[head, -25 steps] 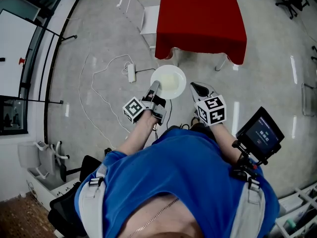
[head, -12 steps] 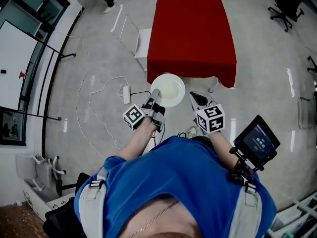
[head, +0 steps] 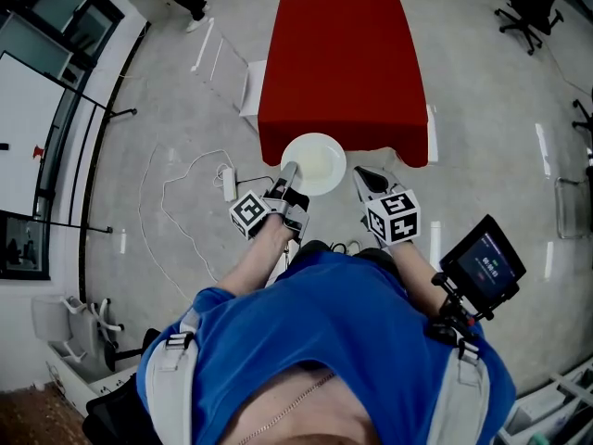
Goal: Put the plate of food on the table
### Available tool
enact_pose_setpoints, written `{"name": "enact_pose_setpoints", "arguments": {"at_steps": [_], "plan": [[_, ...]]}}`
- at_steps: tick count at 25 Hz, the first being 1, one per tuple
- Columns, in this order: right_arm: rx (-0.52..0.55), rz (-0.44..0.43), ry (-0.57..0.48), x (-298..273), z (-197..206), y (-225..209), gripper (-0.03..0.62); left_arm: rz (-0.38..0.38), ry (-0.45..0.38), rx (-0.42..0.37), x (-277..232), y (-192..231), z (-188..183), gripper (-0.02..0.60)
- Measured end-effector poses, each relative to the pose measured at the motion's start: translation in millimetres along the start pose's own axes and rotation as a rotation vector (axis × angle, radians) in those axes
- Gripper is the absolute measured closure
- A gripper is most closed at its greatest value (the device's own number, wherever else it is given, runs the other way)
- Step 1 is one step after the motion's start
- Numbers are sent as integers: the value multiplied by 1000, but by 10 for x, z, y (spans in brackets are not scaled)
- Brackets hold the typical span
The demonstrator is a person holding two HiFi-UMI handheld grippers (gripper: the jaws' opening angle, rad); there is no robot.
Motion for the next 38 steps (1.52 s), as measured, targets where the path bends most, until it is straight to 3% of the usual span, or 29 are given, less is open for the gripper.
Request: {"name": "enact_pose_setpoints", "arguments": {"at_steps": [17, 26, 38], "plan": [[-28, 40, -3, 7, -45, -87, 592, -10, 30, 3, -100, -17, -46, 554], [-11, 87, -35, 19, -199, -246, 592, 47, 69, -4, -408, -122, -48, 554], [-14, 133, -36, 27, -236, -396, 592, 56, 98, 9, -604, -85, -12, 554]]}}
Point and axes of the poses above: the fingertips, and each gripper's own axes: x backward along the fingers, y to its left, z out of its underside, the point moved 4 cm from there along x, backward along the fingers
